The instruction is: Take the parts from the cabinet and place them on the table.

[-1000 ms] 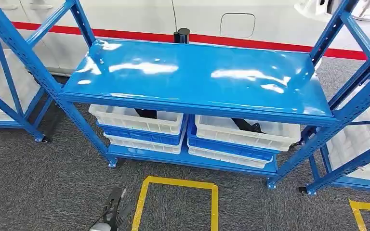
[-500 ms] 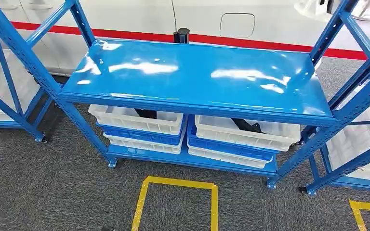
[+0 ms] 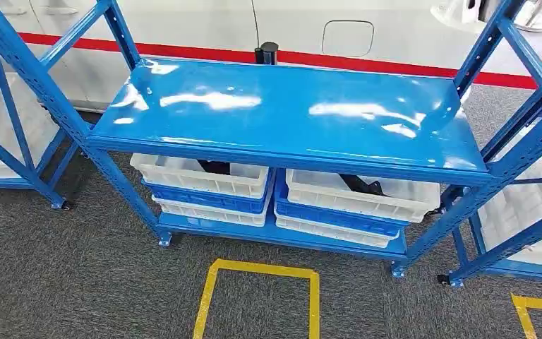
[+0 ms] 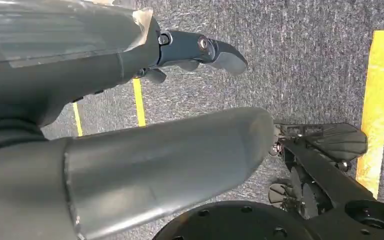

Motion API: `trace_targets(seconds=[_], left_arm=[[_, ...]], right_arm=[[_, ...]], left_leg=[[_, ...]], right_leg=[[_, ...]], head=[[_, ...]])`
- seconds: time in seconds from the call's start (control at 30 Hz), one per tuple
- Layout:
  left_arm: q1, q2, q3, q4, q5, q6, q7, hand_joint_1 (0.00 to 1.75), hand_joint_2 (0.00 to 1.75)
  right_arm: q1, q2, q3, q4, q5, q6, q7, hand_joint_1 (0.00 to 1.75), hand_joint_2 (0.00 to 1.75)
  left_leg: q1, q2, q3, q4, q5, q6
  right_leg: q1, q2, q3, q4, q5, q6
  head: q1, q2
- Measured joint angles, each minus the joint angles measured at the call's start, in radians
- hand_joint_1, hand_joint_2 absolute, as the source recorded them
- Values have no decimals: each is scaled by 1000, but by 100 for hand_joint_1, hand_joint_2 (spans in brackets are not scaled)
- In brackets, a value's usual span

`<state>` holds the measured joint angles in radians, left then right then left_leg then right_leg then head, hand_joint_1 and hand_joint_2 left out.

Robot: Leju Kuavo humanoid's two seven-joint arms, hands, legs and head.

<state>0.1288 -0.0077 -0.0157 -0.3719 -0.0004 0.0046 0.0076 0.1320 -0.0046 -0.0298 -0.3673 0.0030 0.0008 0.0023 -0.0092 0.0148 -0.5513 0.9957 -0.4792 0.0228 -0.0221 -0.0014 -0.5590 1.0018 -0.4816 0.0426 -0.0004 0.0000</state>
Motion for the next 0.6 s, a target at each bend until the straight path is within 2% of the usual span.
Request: trace_targets(seconds=[0.03, 0.07, 0.1, 0.13, 0.27, 0.37, 0.4, 0.6], left_arm=[[1, 1, 1, -1, 0, 0, 0, 0, 0], [2, 1, 1, -2, 0, -1, 0, 0, 175], [2, 1, 1, -2, 0, -1, 0, 0, 175], [4, 1, 1, -3, 0, -1, 0, 0, 175], [2, 2, 1, -5, 0, -1, 0, 0, 175], [-36, 0, -1, -6, -9, 8, 5, 0, 175], [-49, -1, -3, -7, -11, 10, 7, 0, 0], [-128, -11, -29, -16, -42, 45, 45, 0, 0]], right_arm=[[0, 0, 1, -2, 0, 0, 0, 0, 0], [1, 0, 1, -3, 0, 0, 0, 0, 0], [2, 0, 2, -4, 0, 0, 0, 0, 0], [3, 0, 3, -5, 0, 0, 0, 0, 175], [3, 1, 6, -8, 5, 0, 0, 0, 175], [-13, 2, 4, -6, 70, -4, 5, 0, 175], [-21, 3, 2, -5, 98, -8, 8, 0, 0], [-63, 9, -10, 17, 292, -33, 36, 0, 0]], left_leg=[[0, 0, 0, 0, 0, 0], [0, 0, 0, 0, 0, 0], [0, 0, 0, 0, 0, 0], [0, 0, 0, 0, 0, 0], [0, 0, 2, 0, 0, 0], [0, 0, 1, 0, 0, 0], [0, 0, 2, 0, -1, -1], [0, 0, 5, 0, 0, -1]], right_leg=[[0, 0, 0, 0, 0, 0], [0, 0, 0, 0, 0, 0], [0, 0, 1, 0, 0, 0], [0, 0, 1, 0, 0, 0], [0, 0, 3, 0, 0, 0], [0, 0, 1, 0, 0, 0], [0, 0, 1, 0, 0, 0], [0, 0, 5, 0, 0, 0]], head=[[0, 0], [0, 0], [0, 0], [0, 0], [0, 0], [0, 0], [0, 0], [0, 0]])
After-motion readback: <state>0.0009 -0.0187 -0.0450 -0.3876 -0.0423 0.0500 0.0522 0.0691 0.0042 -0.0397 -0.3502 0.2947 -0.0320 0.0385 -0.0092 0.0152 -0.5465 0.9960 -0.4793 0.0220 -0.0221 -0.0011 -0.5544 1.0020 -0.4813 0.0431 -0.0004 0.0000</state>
